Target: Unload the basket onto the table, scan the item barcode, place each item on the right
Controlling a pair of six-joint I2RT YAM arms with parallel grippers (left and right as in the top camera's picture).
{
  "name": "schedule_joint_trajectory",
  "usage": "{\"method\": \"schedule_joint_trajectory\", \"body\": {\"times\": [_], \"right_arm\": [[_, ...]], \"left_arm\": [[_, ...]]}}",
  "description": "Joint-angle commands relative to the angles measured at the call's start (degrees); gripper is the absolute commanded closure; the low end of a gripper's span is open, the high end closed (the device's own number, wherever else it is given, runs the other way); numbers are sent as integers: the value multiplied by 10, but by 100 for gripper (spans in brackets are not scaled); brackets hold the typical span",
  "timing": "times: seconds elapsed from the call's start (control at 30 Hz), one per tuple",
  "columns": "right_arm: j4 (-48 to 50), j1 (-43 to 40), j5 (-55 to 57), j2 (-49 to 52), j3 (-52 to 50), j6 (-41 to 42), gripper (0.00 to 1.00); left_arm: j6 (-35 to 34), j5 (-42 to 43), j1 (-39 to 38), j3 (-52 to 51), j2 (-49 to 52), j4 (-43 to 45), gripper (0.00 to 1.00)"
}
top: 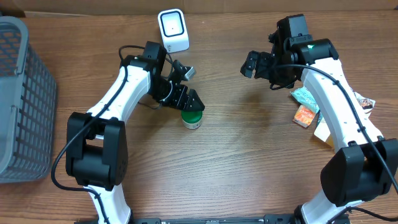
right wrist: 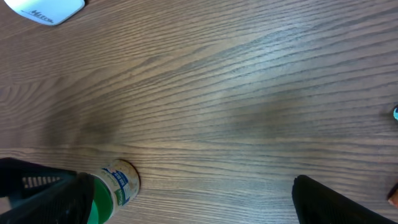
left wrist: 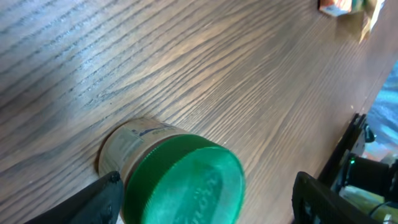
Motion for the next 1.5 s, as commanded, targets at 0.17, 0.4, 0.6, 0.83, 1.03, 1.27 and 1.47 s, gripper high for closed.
{"method": "schedule_joint_trajectory", "body": {"times": [0.17,0.4,0.6,0.83,1.03,1.27,1.47], "right_arm": [[4,1,16,-2,-3,-5,0],[6,1,17,-2,-3,-5,0],[12,1,17,-2,-3,-5,0],[11,1,16,-2,-3,-5,0],[9,1,12,-2,-3,-5,0],[20,14,-1,-2,-21,-6,0],[57,59,-77,1,-50,-193,0]], "left_arm": [[-243,-252,32,125,2,-139,30],[-257,-269,36,121,2,-193,96],[-299,-269,0,45,2,-160,96],[-323,-231,-45,-17,2,-69,96],[-323,-224,-60,-17,2,22,96],[-323,-186,-63,-17,2,102,96],[-321,-191,-50,-12,2,118,96]]}}
